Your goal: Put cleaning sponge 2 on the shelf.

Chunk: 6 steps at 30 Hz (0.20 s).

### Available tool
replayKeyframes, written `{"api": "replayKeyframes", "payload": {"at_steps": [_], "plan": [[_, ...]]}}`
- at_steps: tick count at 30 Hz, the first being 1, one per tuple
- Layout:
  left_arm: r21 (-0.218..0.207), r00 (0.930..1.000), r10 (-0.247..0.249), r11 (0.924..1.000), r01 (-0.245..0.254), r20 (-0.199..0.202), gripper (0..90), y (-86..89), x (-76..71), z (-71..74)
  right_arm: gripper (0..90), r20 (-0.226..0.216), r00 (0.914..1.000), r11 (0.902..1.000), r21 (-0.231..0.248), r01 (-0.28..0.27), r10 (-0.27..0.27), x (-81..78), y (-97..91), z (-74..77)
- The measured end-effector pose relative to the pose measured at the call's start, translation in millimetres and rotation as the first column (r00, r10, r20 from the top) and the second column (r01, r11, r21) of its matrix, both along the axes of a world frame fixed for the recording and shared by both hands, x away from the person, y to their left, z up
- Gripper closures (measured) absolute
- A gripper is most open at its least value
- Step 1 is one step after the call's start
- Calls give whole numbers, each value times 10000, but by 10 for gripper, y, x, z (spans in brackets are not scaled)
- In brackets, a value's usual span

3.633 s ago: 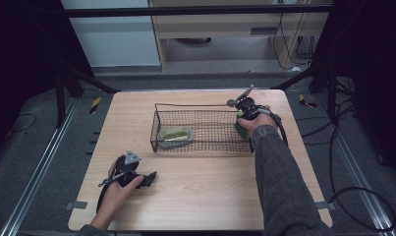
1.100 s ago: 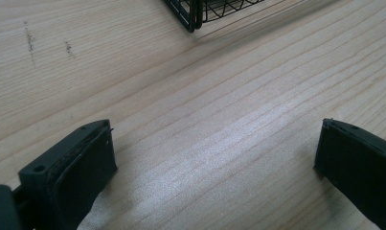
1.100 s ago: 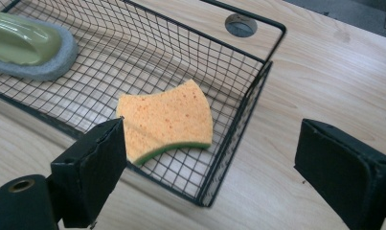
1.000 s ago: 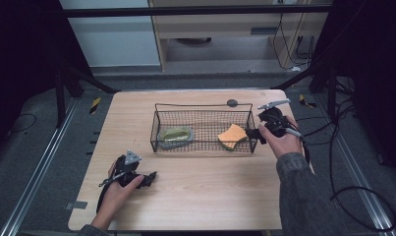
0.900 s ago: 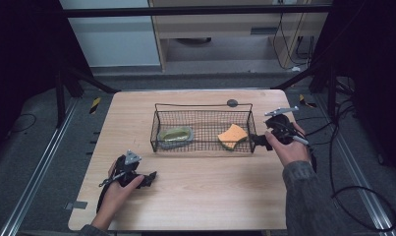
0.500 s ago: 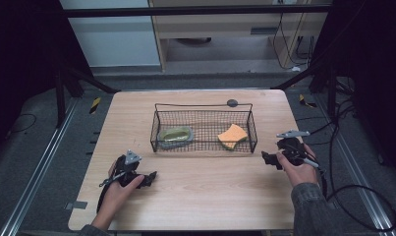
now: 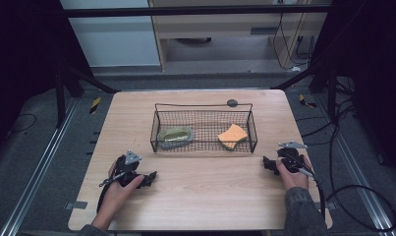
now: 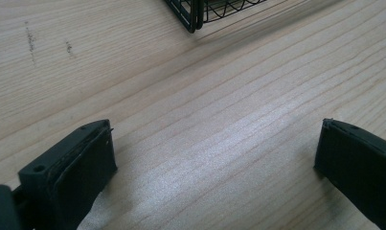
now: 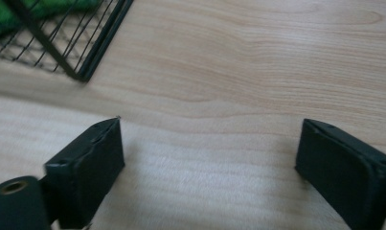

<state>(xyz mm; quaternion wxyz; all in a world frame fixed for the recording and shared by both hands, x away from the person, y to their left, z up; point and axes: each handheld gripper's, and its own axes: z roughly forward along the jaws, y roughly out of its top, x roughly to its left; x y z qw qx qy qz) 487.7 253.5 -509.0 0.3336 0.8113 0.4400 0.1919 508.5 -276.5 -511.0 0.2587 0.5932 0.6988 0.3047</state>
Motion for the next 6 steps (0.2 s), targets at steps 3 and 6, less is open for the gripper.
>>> {"api": "replayKeyframes", "payload": {"at_steps": [3, 6], "plan": [[-1, 10000, -2, 10000, 2, 2, 0, 0, 1, 0, 48, -18, 10000, 10000, 17, 42, -42, 27, -7, -9], [-2, 10000, -8, 10000, 8, 1, 0, 0, 1, 0, 36, -54, 9999, 9999, -5, 117, -117, 31, -7, -13]]}}
